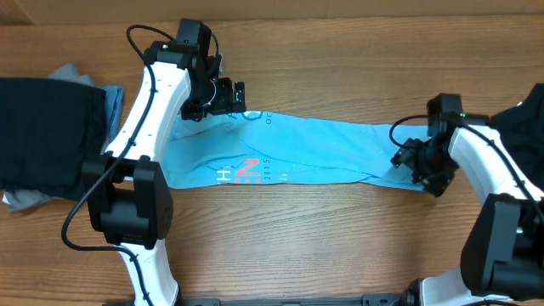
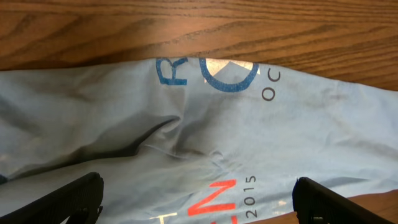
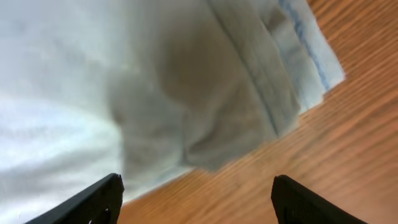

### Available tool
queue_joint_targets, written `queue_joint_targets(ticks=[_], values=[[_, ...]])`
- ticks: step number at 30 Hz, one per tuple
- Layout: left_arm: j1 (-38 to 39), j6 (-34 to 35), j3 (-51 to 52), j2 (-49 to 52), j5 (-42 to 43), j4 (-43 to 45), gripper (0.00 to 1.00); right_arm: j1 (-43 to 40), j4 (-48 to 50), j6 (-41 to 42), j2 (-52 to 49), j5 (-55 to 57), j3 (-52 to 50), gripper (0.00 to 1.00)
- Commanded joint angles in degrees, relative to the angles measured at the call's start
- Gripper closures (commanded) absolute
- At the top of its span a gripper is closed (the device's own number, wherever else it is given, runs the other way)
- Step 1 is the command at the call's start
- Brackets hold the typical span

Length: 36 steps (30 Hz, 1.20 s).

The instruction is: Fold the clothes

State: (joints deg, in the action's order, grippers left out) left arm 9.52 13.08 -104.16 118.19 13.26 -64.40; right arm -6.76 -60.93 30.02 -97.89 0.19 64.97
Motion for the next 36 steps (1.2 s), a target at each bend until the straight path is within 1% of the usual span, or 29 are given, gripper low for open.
queue_joint_targets(ticks=[1, 2, 3, 4, 5, 6, 7, 12, 23, 25, 30, 33, 36], values=[[-0.09, -0.68, 0.68, 0.59, -0.33, 0.17, 0.0, -0.04, -3.02, -7.58, 2.1, -0.48, 10.6, 0.19], [-0.09, -0.68, 0.68, 0.59, -0.33, 0.17, 0.0, -0.04, -3.78, -8.46, 2.1, -0.42, 12.28, 0.19], [-0.09, -0.68, 0.68, 0.59, -0.33, 0.17, 0.0, -0.04, -4.0, -9.49, 2.1, -0.42, 13.35, 0.24], [-0.09, -0.68, 0.68, 0.59, -0.33, 0.15, 0.0, -0.04, -3.87, -10.21, 2.1, -0.44, 13.68, 0.34], [-0.09, -0.68, 0.68, 0.59, -0.33, 0.15, 0.0, -0.07, -3.41, -10.82, 2.1, -0.15, 13.68, 0.59], [-0.09, -0.68, 0.68, 0.59, -0.33, 0.17, 0.0, -0.26, -2.99, -10.82, 1.86, 0.52, 13.27, 0.79], [-0.11, -0.68, 0.68, 0.59, -0.33, 0.17, 0.0, -0.5, -2.73, -10.82, 1.7, 0.68, 12.72, 0.96], [-0.11, -0.68, 0.68, 0.59, -0.33, 0.17, 0.0, -1.95, -1.42, -11.34, 0.5, 1.95, 8.15, 0.96], [-0.11, -0.68, 0.68, 0.59, -0.33, 0.17, 0.0, -3.65, 5.97, -12.15, 0.35, 1.9, -1.57, 0.96], [-0.11, -0.68, 0.68, 0.59, -0.33, 0.17, 0.0, -3.93, 8.48, -13.84, 0.35, 1.95, -3.41, 0.96], [-0.11, -0.68, 0.68, 0.59, -0.33, 0.17, 0.0, -4.61, 15.15, -14.01, 0.35, 2.36, -8.26, 0.96], [-0.11, -0.68, 0.68, 0.59, -0.33, 0.17, 0.0, -4.61, 17.84, -13.99, 0.35, 4.83, -10.71, 0.96], [-0.11, -0.68, 0.68, 0.59, -0.33, 0.17, 0.0, -4.61, 18.56, -13.99, 0.35, 9.03, -11.32, 0.96]])
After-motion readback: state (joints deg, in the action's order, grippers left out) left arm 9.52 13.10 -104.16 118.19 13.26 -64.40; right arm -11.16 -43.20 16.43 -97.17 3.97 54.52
